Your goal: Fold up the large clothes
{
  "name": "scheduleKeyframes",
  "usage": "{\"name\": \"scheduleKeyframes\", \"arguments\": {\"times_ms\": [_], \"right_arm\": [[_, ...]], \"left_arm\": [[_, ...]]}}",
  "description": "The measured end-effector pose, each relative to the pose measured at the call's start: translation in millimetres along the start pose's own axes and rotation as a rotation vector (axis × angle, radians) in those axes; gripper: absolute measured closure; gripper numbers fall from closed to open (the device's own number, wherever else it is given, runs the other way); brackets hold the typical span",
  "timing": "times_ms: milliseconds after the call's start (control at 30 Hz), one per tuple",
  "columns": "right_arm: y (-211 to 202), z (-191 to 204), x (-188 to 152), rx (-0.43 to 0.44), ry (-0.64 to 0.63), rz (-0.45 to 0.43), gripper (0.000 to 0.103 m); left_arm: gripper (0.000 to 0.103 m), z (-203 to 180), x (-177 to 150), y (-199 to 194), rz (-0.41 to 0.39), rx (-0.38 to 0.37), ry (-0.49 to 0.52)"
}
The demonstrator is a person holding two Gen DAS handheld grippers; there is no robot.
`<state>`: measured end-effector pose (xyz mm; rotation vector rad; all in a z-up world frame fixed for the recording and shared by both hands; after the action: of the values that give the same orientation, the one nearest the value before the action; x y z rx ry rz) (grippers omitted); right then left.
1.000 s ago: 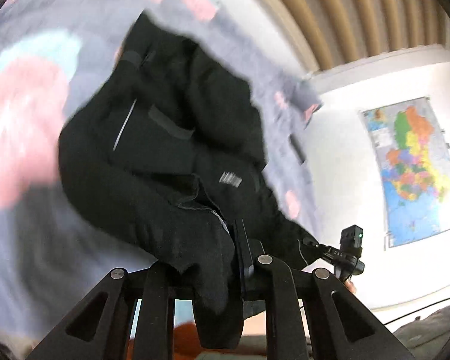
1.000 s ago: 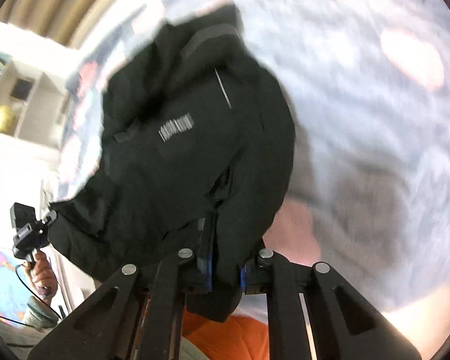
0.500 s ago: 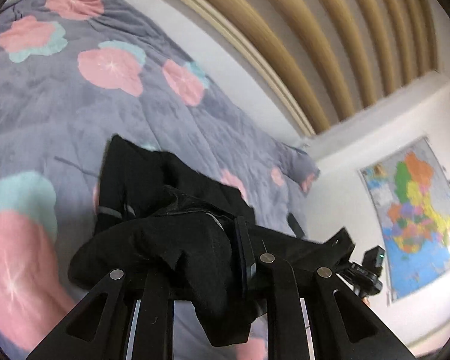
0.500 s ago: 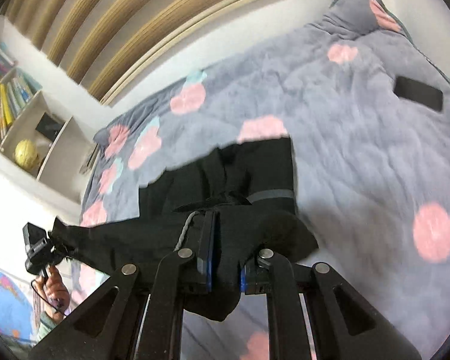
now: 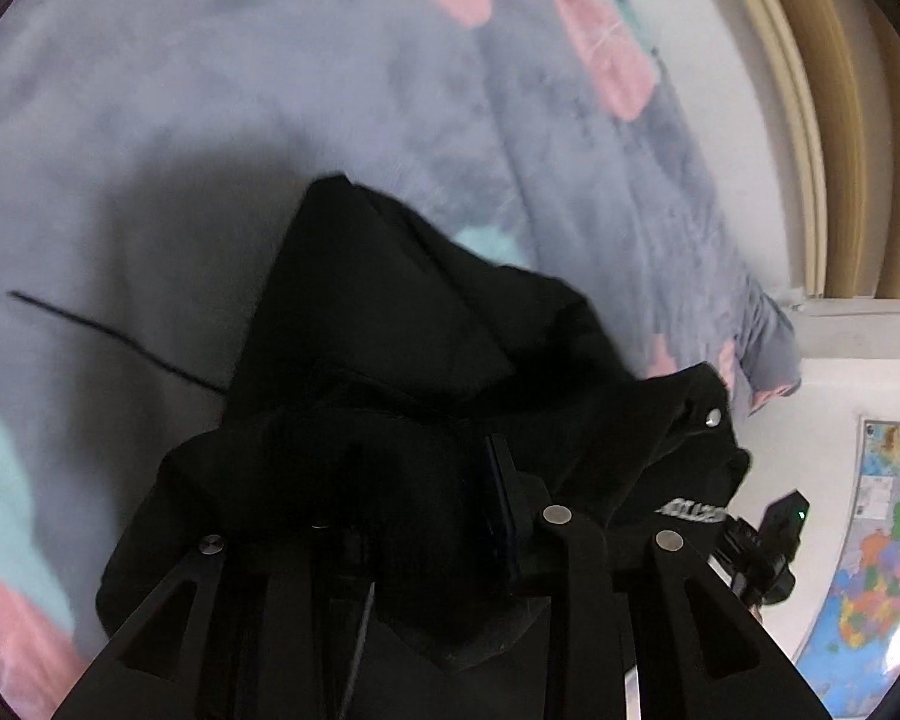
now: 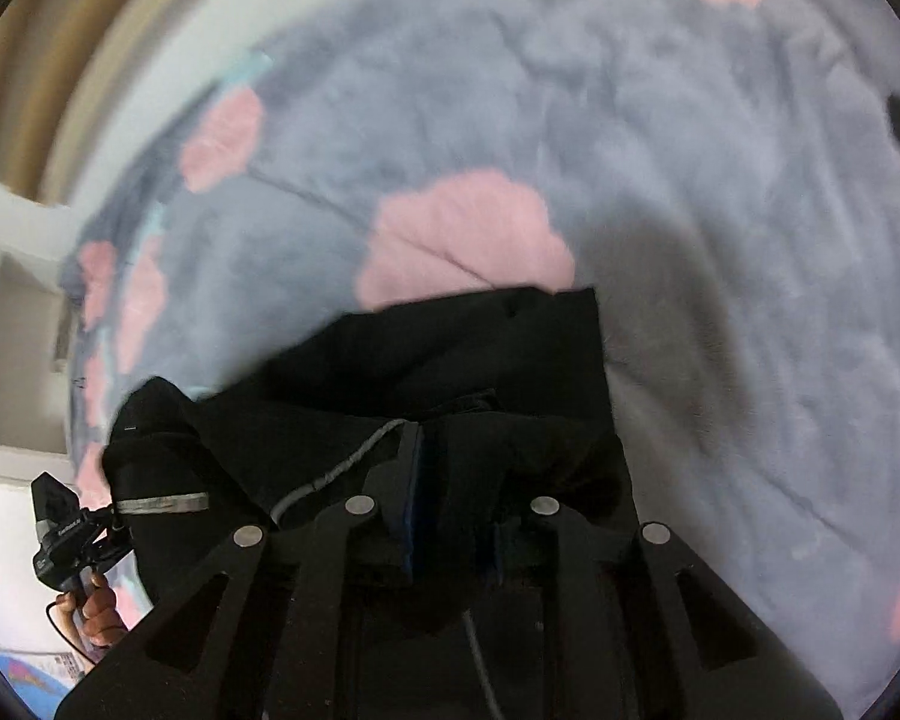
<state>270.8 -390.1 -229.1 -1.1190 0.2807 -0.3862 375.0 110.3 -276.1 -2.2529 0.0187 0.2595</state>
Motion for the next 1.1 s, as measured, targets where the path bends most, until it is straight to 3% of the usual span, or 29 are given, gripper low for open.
{"name": "scheduleKeyframes", "arguments": {"times_ms": [167, 333, 367, 400, 533, 600, 667, 800, 933, 1100], "right_arm": [[36, -8, 11, -0.004, 0.015, 0.048, 0.08], [6, -9, 7, 0.019, -0.022, 0.041, 0.077], [-4, -9, 4, 0.035, -0.026, 0.029, 0.076], [-19, -10, -1, 0.064, -0.031, 0.017, 0.072], [-62, -4, -22, 0.112, -0.061, -0.023, 0.049], [-80, 0, -33, 0.074, -0.089, -0.061, 0.036], [-94, 10, -41, 0.031, -0.127, -0.101, 0.03], [-98, 19, -41, -0.043, -0.185, -0.138, 0.02], [-76, 19, -23, -0.091, -0.218, -0.137, 0.02], [-43, 15, 1, -0.174, -0.286, -0.127, 0.02]], "left_arm": [[0.068, 7, -1, -1, 0.028, -0.047, 0.033], [0.053, -14, -30, -46, 0.057, -0.037, 0.229], [0.043, -15, -36, -56, 0.061, -0.042, 0.251], [0.035, -17, -46, -69, 0.062, -0.04, 0.279], [0.029, -26, -83, -116, 0.063, -0.07, 0.374], [0.025, -32, -98, -135, 0.03, -0.078, 0.412], [0.023, -34, -102, -144, -0.014, -0.049, 0.421], [0.023, -25, -75, -132, -0.092, -0.015, 0.33], [0.023, -7, -39, -115, -0.16, 0.025, 0.217], [0.023, -8, -9, -97, -0.156, 0.135, 0.244]]}}
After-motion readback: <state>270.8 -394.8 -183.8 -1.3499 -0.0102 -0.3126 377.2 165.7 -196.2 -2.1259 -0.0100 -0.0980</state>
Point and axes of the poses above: each gripper's, at about its wrist camera, not at the fingertips, and y roughly the way its jaws point, z to its left, x to its top, the point moved 3 cm from there along y, roughly the way its jaws point, and after that the axes turned 12 degrees about z, right-handed, at the moved point
